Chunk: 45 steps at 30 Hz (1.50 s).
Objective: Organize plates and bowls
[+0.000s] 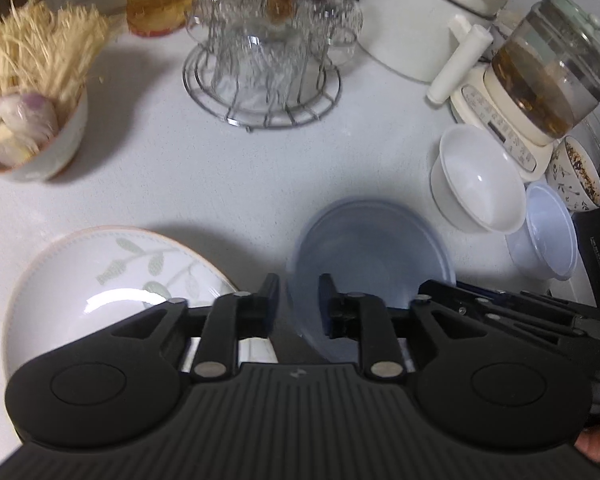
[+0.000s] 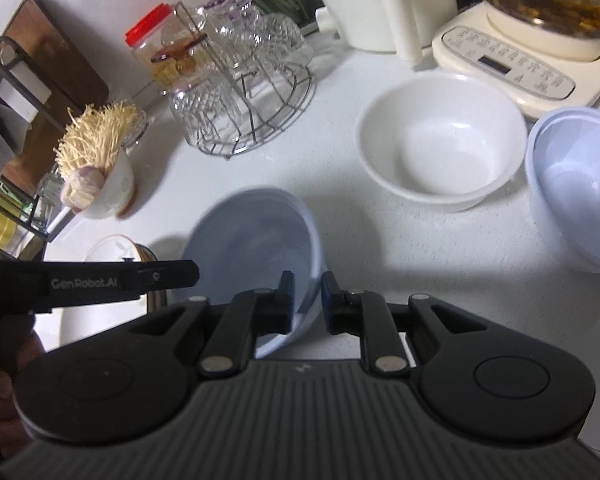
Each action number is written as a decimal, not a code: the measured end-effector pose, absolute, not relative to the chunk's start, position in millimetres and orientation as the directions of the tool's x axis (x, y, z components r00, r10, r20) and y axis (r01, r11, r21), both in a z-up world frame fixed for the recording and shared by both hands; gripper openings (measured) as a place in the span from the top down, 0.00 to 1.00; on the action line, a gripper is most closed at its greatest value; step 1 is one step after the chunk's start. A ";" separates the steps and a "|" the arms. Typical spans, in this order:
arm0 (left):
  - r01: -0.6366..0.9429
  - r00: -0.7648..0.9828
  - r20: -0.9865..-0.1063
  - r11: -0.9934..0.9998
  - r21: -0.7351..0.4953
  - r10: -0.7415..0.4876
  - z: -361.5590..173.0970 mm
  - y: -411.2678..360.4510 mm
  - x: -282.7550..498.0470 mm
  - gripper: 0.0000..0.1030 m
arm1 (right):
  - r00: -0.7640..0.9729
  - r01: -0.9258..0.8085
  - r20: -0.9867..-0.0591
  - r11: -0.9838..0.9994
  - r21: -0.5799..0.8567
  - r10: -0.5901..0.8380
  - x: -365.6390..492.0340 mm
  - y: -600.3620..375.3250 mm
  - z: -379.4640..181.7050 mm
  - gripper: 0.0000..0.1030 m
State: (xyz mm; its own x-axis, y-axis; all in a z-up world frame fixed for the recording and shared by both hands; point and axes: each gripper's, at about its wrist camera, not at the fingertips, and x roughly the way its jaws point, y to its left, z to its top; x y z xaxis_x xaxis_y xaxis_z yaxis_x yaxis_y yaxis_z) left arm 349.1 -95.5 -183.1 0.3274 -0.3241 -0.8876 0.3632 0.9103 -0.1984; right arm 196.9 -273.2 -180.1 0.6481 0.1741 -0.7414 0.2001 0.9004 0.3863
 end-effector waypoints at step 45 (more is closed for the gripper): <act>0.437 0.395 -0.790 0.852 -0.287 -0.469 -119.3 -224.6 263.0 0.47 | 0.799 0.317 -0.594 0.906 0.281 -0.095 68.5 -387.6 -116.7 0.40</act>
